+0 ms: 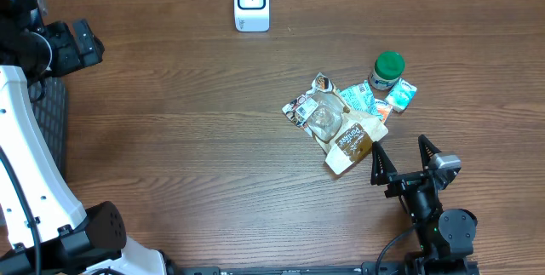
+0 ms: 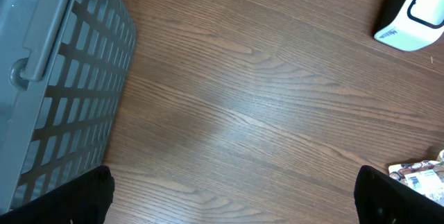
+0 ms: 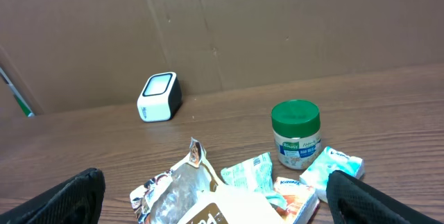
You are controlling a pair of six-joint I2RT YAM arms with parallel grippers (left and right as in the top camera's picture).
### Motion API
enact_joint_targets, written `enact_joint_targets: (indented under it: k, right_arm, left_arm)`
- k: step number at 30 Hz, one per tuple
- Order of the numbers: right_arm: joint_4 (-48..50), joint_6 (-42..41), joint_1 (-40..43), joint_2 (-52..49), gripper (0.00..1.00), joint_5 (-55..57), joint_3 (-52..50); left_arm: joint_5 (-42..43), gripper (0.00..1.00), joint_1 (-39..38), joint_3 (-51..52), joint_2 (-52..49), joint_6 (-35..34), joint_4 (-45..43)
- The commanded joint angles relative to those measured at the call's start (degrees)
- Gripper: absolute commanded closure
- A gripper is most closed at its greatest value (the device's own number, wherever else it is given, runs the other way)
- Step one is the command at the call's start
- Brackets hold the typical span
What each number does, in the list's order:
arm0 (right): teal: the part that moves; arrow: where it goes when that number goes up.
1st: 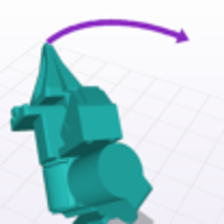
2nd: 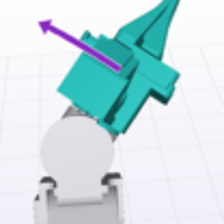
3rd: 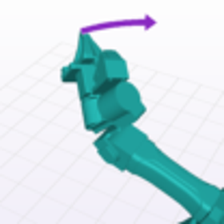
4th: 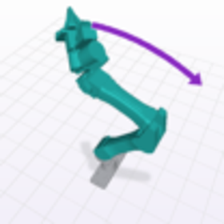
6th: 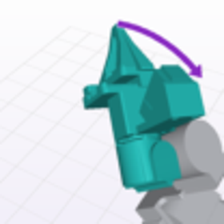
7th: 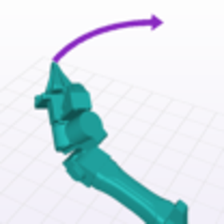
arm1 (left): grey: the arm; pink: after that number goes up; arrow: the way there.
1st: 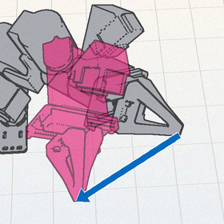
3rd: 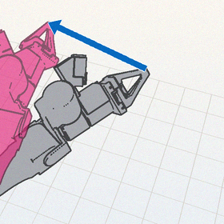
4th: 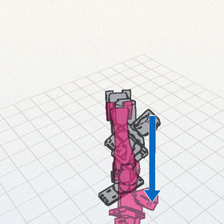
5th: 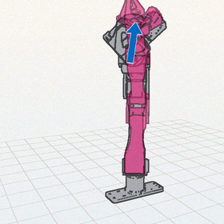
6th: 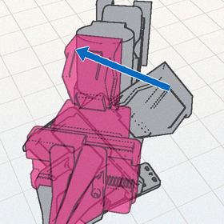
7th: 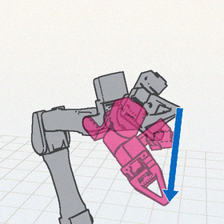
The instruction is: Scan the item barcode
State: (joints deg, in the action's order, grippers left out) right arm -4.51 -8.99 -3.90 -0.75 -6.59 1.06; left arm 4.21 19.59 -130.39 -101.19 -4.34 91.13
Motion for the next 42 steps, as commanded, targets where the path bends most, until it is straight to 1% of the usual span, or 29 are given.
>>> enact_joint_targets:
  k: [1, 6, 10, 13, 19, 23, 25, 28, 30, 34, 35, 38, 42]
  right_arm:
    - [0.24, 0.04, -0.31, 0.35, 0.0, 0.55, -0.59]
    - [0.24, 0.04, -0.31, 0.35, 0.0, 0.55, -0.59]
    - [0.24, 0.07, -0.31, 0.35, 0.0, 0.55, -0.59]
    - [0.24, 0.04, -0.31, 0.35, 0.0, 0.55, -0.59]
    - [0.24, 0.04, -0.31, 0.35, 0.0, 0.55, -0.59]
    - [0.24, 0.07, -0.31, 0.35, 0.0, 0.55, -0.59]
    - [0.24, 0.04, -0.31, 0.35, 0.0, 0.55, -0.59]
    - [0.24, 0.04, -0.31, 0.35, 0.0, 0.55, -0.59]
    - [0.24, 0.04, -0.31, 0.35, 0.0, 0.55, -0.59]
    - [0.24, 0.04, -0.31, 0.35, 0.0, 0.55, -0.59]
    - [0.24, 0.07, -0.31, 0.35, 0.0, 0.55, -0.59]
    - [0.24, 0.04, -0.31, 0.35, 0.0, 0.55, -0.59]
    - [0.24, 0.04, -0.31, 0.35, 0.0, 0.55, -0.59]
  left_arm:
    - [-0.2, 0.0, -0.13, 0.28, 0.02, -0.39, -0.04]
    - [-0.17, 0.0, -0.11, 0.28, 0.02, -0.39, -0.04]
    - [-0.57, 0.0, -0.09, 0.26, 0.04, -0.44, 3.17]
    - [0.96, 0.0, 0.13, 0.26, 0.09, -0.31, 3.41]
    - [7.45, 0.0, -0.26, 0.28, 2.69, 5.6, 0.94]
    - [8.31, 0.0, -1.4, 2.01, 6.78, 6.1, -0.63]
    - [8.28, 0.0, -1.68, 4.81, 9.46, 6.08, -2.4]
    - [8.57, 0.0, -1.97, 12.9, 15.41, 5.77, -7.15]
    - [8.81, 0.0, -1.97, 20.17, 20.22, 5.18, -11.47]
    - [9.86, 0.0, -1.97, 37.2, 31.41, 4.11, -21.62]
    - [10.51, 0.0, -1.97, 43.8, 35.82, 4.11, -25.77]
    - [10.93, 0.0, -1.97, 56.63, 44.28, 3.41, -34.23]
    - [11.21, 0.0, -1.97, 71.32, 54.31, 2.84, -44.26]
